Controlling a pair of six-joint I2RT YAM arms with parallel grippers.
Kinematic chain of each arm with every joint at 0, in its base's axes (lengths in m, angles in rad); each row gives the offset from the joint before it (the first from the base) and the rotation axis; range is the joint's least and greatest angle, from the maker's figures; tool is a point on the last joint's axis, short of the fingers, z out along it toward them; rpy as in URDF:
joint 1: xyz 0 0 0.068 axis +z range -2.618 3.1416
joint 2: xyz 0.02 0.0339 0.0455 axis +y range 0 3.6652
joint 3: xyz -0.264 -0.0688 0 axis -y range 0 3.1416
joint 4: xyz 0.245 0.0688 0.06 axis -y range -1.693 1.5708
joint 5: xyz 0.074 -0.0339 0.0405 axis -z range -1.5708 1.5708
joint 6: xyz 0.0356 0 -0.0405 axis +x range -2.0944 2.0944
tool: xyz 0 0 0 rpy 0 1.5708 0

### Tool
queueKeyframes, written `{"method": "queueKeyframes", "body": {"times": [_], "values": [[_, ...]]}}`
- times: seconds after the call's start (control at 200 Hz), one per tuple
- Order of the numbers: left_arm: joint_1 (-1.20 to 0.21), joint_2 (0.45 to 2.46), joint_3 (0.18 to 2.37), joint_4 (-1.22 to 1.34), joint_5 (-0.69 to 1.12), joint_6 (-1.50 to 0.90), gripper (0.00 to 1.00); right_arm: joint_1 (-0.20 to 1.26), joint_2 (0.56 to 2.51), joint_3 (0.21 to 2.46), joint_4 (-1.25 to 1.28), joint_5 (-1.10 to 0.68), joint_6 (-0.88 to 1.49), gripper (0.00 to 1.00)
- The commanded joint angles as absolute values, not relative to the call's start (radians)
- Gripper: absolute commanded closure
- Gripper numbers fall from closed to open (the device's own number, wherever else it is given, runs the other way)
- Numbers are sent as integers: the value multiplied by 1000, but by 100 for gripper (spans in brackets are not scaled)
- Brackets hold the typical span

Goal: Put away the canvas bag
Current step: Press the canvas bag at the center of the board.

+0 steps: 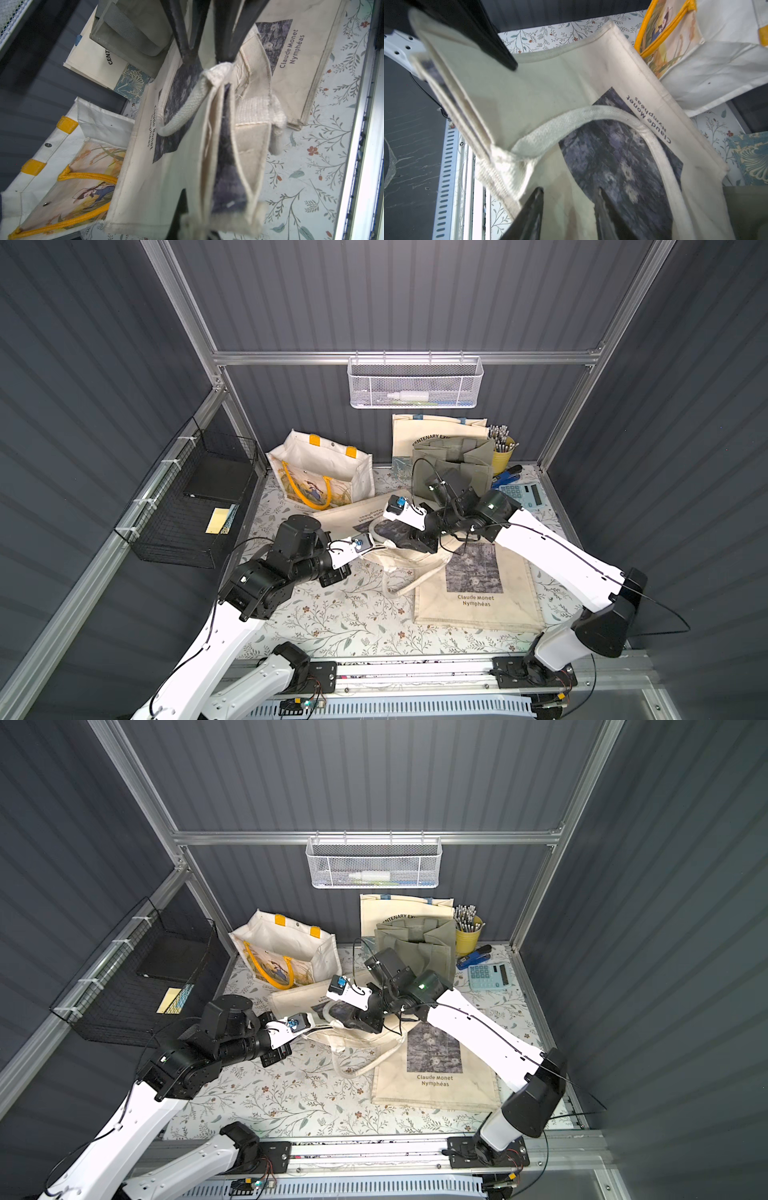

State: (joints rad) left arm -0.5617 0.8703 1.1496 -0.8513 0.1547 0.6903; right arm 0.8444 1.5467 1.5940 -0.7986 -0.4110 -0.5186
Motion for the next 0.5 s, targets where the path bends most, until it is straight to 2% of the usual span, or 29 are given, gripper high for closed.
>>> {"method": "queueKeyframes", "body": {"times": [0.0, 0.085, 0.375, 0.495], "values": [[-561, 846, 1165, -761, 166, 615, 100, 859, 1532, 1554, -803, -384, -537, 52], [-561, 838, 1163, -764, 160, 620, 100, 862, 1516, 1521, -791, -382, -552, 43], [-561, 833, 1169, -787, 159, 647, 100, 890, 1328, 1314, -494, -209, -547, 30], [-561, 832, 1170, -781, 161, 641, 100, 890, 1235, 1257, -387, -177, -522, 12]]}}
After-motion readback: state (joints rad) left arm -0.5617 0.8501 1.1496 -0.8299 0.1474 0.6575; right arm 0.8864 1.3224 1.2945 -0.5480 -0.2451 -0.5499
